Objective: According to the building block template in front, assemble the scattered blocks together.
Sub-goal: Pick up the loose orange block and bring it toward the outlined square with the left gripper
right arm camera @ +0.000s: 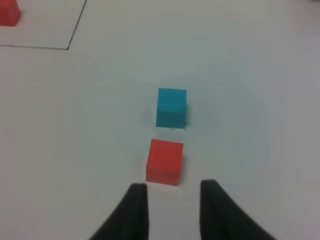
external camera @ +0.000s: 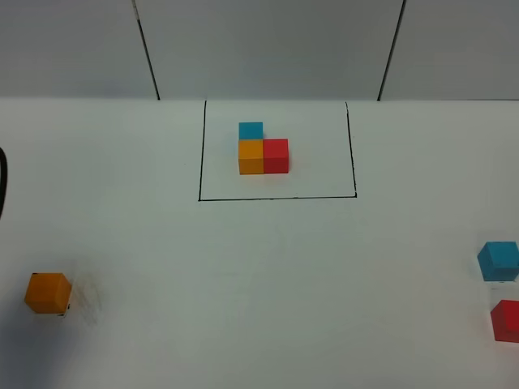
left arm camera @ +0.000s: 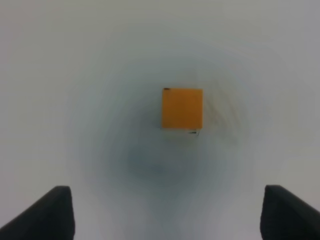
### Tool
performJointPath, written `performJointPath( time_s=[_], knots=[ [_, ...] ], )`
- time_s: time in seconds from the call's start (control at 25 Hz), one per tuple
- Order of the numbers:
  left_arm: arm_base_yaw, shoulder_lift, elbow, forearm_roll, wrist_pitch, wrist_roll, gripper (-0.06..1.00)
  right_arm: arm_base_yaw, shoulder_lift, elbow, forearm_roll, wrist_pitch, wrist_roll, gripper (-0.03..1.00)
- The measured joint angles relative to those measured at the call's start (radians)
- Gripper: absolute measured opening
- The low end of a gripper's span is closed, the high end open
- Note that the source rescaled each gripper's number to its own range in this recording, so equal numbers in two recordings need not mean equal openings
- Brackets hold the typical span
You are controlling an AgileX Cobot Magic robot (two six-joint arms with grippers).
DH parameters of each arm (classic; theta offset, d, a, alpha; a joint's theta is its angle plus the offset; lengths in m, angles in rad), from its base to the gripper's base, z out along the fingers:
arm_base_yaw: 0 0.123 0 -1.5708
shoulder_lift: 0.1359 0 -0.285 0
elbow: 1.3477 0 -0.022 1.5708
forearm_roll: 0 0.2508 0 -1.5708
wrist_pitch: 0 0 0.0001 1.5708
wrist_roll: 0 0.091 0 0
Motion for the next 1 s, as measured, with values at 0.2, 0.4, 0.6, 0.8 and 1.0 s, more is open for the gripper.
performJointPath(
  time_s=[0.2, 0.4, 0.6, 0.8, 1.0],
  knots=[
    [0.0, 0.114, -0.001, 0.0, -0.051, 0.0, 0.7, 0.0, 0.0, 0.0, 0.0, 0.0, 0.0, 0.0],
    [0.0, 0.211, -0.001, -0.031, -0.117, 0.0, 0.7, 0.0, 0.0, 0.0, 0.0, 0.0, -0.006, 0.0],
    [0.0, 0.31, -0.001, -0.038, -0.16, 0.0, 0.7, 0.0, 0.0, 0.0, 0.0, 0.0, 0.0, 0.0],
    [0.0, 0.402, -0.001, -0.038, -0.205, 0.0, 0.7, 0.0, 0.0, 0.0, 0.0, 0.0, 0.0, 0.0],
    [0.0, 0.497, -0.002, -0.041, -0.249, 0.0, 0.7, 0.0, 0.0, 0.0, 0.0, 0.0, -0.006, 0.0]
  ],
)
